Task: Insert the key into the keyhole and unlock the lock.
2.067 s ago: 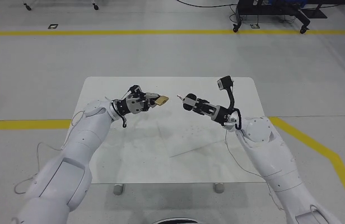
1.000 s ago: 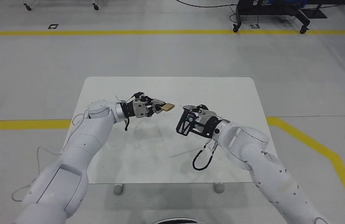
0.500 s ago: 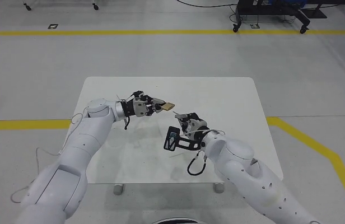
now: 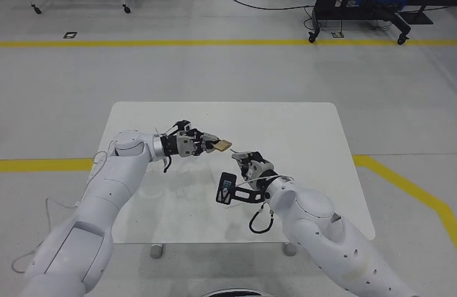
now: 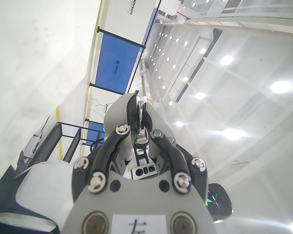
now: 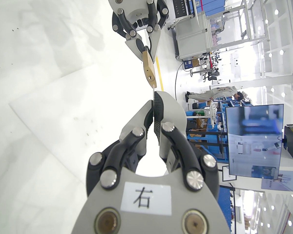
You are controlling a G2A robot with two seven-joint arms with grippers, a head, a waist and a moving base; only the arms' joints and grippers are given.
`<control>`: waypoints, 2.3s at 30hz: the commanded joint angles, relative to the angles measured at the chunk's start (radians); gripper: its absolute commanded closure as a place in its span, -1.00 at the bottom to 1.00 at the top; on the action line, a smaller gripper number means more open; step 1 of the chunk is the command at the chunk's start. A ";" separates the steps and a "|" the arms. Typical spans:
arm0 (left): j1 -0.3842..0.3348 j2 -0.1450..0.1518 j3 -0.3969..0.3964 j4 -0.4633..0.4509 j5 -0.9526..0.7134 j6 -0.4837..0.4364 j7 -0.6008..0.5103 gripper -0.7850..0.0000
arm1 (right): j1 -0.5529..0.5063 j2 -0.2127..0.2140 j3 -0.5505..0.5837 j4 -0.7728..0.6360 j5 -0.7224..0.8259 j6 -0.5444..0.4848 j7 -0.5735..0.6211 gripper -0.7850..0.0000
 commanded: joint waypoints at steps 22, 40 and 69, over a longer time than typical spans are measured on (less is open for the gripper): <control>0.013 0.005 -0.018 -0.030 0.029 0.016 -0.008 1.00 | 0.008 -0.021 -0.013 0.008 -0.020 -0.044 0.011 1.00; 0.021 0.005 -0.023 -0.053 0.047 0.023 -0.010 1.00 | 0.008 -0.037 -0.022 0.010 -0.049 -0.054 0.033 1.00; 0.029 0.005 -0.028 -0.072 0.068 0.032 -0.023 1.00 | -0.001 -0.060 -0.030 0.014 -0.091 -0.081 0.047 1.00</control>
